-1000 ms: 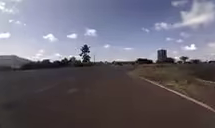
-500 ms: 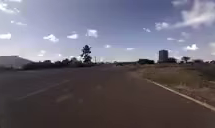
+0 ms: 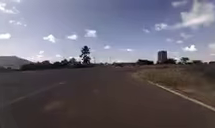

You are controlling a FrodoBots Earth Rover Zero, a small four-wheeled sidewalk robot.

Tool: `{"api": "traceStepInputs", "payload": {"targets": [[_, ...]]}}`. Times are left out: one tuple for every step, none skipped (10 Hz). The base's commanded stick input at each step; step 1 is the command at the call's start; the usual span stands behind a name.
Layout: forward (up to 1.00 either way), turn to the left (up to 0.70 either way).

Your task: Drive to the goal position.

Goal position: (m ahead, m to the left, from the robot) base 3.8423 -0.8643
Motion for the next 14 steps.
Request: {"api": "traceStepInputs", "payload": {"targets": [[0.85, 0.02], [0.85, -0.1], [0.85, -0.32], [0.85, -0.32], [0.85, -0.32], [0.85, -0.16], [0.85, -0.32], [0.85, -0.27], [0.85, -0.21], [0.85, -0.27], [0.85, -0.32], [0.85, -0.32], [0.85, -0.32], [0.85, -0.32]]}}
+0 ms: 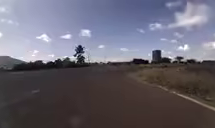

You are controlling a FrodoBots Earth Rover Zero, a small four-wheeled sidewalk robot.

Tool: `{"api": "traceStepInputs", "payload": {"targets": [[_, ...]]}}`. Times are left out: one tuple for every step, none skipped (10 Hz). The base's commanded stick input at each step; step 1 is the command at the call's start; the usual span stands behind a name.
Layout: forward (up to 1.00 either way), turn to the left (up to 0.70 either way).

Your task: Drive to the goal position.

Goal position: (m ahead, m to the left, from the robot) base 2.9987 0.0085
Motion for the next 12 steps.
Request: {"api": "traceStepInputs", "payload": {"targets": [[0.85, -0.32], [0.85, -0.32], [0.85, -0.2], [0.85, -0.08], [0.85, -0.31], [0.85, -0.08], [0.85, 0.02], [0.85, 0.02], [0.85, 0.02], [0.85, 0.02], [0.85, 0.02], [0.85, -0.16]]}}
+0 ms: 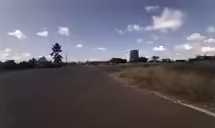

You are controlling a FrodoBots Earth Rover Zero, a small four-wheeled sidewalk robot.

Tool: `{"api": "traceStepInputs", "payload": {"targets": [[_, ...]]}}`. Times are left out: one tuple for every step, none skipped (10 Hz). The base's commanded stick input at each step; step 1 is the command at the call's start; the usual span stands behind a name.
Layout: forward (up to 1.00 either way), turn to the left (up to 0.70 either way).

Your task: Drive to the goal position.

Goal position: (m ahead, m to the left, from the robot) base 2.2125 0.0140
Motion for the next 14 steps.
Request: {"api": "traceStepInputs", "payload": {"targets": [[0.85, -0.16], [0.85, 0.02], [0.85, 0.09], [0.85, 0.24], [0.85, 0.36], [0.85, 0.36], [0.85, 0.36], [0.85, 0.09], [0.85, 0.22], [0.85, 0.16], [0.85, 0.02], [0.85, 0.02], [0.85, 0.02], [0.85, 0.02]]}}
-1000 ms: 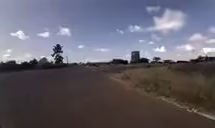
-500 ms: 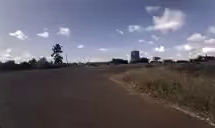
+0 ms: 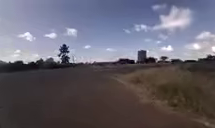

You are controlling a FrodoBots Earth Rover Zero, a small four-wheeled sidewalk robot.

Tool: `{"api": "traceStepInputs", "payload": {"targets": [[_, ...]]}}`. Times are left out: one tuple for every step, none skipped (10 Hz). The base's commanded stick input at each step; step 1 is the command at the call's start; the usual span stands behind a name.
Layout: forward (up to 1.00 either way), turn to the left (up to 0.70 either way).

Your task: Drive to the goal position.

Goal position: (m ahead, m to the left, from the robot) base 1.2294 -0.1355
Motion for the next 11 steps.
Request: {"api": "traceStepInputs", "payload": {"targets": [[0.85, 0.02], [0.85, 0.02], [0.85, 0.02], [0.85, 0.02], [0.85, 0.02], [0.85, 0.02], [0.85, 0.02], [0.85, 0.03], [0.85, 0.03], [0.85, 0.03], [0.85, 0.03]]}}
